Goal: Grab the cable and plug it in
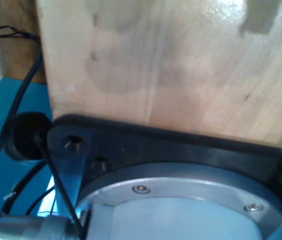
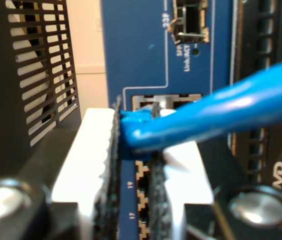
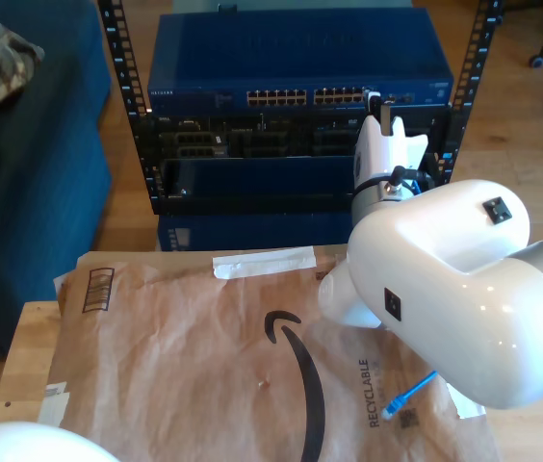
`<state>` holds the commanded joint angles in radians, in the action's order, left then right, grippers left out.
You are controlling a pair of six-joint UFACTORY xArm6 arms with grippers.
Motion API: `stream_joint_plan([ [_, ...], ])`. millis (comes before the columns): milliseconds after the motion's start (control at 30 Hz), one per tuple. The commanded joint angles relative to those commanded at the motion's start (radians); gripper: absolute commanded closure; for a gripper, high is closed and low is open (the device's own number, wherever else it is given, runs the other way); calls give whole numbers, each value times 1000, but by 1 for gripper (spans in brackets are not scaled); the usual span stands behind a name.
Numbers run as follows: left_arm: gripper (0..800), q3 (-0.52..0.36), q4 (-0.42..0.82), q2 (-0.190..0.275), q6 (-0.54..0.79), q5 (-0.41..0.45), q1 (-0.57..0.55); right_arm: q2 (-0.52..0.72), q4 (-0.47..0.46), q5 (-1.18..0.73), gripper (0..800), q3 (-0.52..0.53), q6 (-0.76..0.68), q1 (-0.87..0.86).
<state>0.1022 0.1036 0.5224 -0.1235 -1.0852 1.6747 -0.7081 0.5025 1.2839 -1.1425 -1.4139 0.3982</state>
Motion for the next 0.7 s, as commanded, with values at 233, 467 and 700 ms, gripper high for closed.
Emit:
stream_joint_plan([
  [233,0,0,0,2,2,0,0,2,0,-2,800,-11,0,-2],
  [467,0,2,0,0,2,0,0,5,0,0,800,-12,-2,-3],
  [700,0,0,0,0,2,0,0,3,0,-3,800,-9,-2,3],
])
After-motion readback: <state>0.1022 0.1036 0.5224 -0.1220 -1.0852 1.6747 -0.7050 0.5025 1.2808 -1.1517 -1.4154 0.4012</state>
